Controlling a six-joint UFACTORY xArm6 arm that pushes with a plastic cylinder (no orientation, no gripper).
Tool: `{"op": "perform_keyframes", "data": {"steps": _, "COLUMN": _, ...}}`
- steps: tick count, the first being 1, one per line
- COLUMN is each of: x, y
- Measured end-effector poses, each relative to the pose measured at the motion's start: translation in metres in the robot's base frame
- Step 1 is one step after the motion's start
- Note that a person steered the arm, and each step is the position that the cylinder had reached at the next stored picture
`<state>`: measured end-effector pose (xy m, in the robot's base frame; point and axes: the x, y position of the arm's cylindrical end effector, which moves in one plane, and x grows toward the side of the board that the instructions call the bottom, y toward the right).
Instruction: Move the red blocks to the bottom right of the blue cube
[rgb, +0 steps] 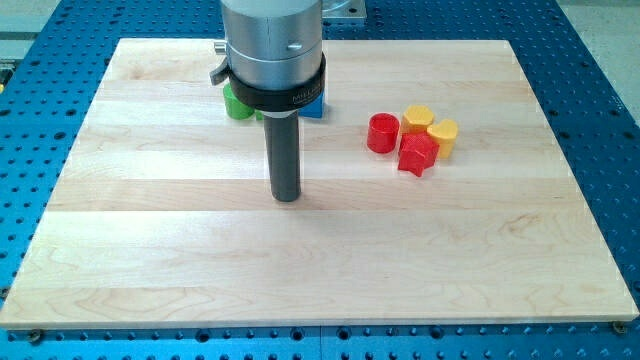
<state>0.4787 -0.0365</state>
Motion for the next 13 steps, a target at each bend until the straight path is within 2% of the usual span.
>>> {"op": "perform_keyframes", "data": {"steps": 7, "x": -0.001, "y": -0.025}}
{"op": "perform_keyframes", "data": {"steps": 13, "x": -0.002, "y": 0.0}}
